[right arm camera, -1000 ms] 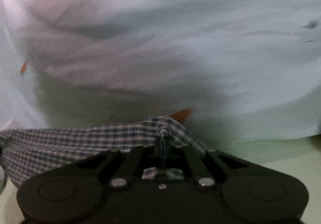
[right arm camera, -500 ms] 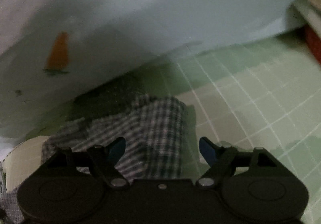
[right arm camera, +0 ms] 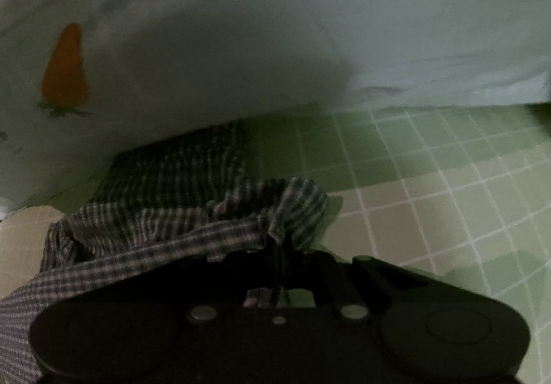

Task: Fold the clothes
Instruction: 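Fold the side over the body and open the right gripper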

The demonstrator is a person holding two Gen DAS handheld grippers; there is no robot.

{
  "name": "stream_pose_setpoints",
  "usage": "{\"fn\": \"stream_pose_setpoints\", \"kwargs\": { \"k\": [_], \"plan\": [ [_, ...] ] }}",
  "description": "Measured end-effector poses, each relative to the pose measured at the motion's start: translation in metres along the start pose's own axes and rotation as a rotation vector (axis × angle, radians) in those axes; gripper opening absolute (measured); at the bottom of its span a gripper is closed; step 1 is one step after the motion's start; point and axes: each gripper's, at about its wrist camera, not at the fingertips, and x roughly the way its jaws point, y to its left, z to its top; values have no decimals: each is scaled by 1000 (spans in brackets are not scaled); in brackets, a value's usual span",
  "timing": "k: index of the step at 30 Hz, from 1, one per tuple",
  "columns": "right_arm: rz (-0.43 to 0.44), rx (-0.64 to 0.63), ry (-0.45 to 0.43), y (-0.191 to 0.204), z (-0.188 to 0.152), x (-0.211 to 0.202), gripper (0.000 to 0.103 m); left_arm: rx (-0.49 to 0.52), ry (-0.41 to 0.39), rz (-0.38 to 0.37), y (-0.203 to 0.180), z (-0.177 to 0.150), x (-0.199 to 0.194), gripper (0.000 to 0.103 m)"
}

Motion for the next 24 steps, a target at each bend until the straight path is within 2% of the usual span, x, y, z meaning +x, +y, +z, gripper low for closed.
{"fn": "stream_pose_setpoints", "kwargs": {
  "k": [1, 2, 3, 5, 9, 14, 16, 18, 20, 21, 22, 23, 24],
  "plan": [
    [-5, -10, -8, 1, 0, -6, 4, 11, 0, -18, -6, -1, -3, 4],
    [-17, -14, -16, 1, -1, -13, 10, 25, 4, -44, -15, -4, -7, 4],
    [-37, -16, -26, 0, -1, -21, 28, 39, 7, -69, -25, -6, -11, 4],
    [-89, -27, -47, -4, -6, -36, 50, 68, 13, -121, -43, -11, -19, 4],
    [-124, -61, -69, -11, -40, -75, 52, 126, 27, -223, -79, -21, -36, 4],
    [-177, -16, -29, -27, -100, -118, 55, 198, 43, -350, -124, -34, -56, 2],
    [-193, 3, -20, -36, -125, -136, 58, 234, 94, -416, -144, -54, -65, 2],
    [-206, 26, -10, -43, -145, -150, 63, 287, 141, -449, -160, -77, -74, 4],
    [-197, 44, -2, -46, -162, -163, 65, 331, 184, -457, -170, -98, -82, 9],
    [-192, 51, 3, -47, -169, -167, 68, 344, 211, -463, -172, -107, -85, 19],
    [-187, 52, 6, -46, -175, -169, 69, 348, 225, -460, -172, -112, -88, 34],
    [-178, 48, 5, -44, -179, -172, 72, 348, 232, -452, -171, -116, -90, 45],
    [-167, 39, 0, -41, -182, -174, 75, 348, 240, -444, -171, -120, -93, 67]
  ]
}}
